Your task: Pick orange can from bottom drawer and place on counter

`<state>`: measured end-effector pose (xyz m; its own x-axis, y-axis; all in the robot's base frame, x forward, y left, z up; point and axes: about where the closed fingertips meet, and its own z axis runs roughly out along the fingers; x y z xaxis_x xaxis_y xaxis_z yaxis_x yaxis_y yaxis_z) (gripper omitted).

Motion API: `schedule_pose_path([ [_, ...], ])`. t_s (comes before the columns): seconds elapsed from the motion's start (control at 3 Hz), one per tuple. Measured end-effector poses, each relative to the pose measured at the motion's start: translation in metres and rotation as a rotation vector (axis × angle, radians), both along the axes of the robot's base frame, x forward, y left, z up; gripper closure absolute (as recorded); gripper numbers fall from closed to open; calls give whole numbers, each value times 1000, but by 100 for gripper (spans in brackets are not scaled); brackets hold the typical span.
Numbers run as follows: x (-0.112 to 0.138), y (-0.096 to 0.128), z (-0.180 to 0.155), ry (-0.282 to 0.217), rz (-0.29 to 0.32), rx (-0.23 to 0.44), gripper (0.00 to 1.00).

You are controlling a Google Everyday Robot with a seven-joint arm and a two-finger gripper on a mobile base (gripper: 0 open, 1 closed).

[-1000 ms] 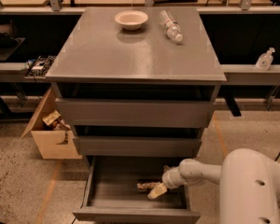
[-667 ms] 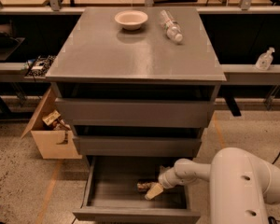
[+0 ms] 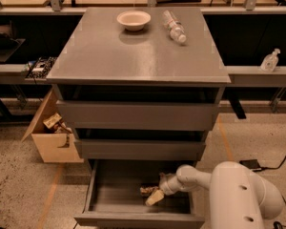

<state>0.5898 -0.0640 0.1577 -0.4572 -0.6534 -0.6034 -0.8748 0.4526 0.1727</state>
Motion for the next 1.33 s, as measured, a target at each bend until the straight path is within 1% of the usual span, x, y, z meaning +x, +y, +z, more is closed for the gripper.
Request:
schedule_pose_path([
  [0.33,2,4,-14,6,5,40,0],
  [0.67,1,5,-24,13,2,66,17],
  [1.33,1,8,-32,19,-4,95,64],
])
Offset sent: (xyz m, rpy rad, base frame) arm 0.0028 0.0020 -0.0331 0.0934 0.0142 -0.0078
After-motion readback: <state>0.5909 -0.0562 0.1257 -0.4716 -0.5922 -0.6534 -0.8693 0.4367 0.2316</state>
